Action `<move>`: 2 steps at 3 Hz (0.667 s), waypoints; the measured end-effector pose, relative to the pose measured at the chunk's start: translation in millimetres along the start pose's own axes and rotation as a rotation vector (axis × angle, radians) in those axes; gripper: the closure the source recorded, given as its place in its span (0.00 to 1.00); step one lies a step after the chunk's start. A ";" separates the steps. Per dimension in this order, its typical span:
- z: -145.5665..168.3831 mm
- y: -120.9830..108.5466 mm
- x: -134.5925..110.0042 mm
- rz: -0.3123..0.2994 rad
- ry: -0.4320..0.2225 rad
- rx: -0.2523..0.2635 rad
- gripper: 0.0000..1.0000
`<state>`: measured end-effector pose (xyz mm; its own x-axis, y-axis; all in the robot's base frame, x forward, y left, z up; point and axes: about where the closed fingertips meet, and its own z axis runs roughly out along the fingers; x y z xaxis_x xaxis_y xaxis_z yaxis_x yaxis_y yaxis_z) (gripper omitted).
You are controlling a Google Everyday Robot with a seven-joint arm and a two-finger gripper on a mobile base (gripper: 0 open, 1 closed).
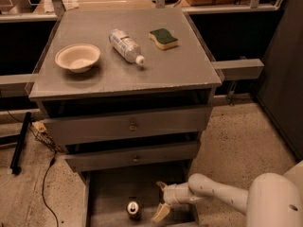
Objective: Pick orange can from bottom drawer and place on counter
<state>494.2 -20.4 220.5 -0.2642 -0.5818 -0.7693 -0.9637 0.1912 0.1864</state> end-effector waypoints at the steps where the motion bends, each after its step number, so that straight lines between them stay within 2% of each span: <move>1: 14.7 1.3 -1.6 -0.003 -0.048 -0.024 0.00; 2: 57.6 -9.7 -23.6 -0.049 -0.140 -0.093 0.00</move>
Offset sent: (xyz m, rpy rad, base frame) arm 0.0258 0.0627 -0.0189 0.2106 -0.0281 0.0687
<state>512.0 37.0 201.6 -0.2155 -0.4717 -0.8550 -0.9763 0.0874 0.1978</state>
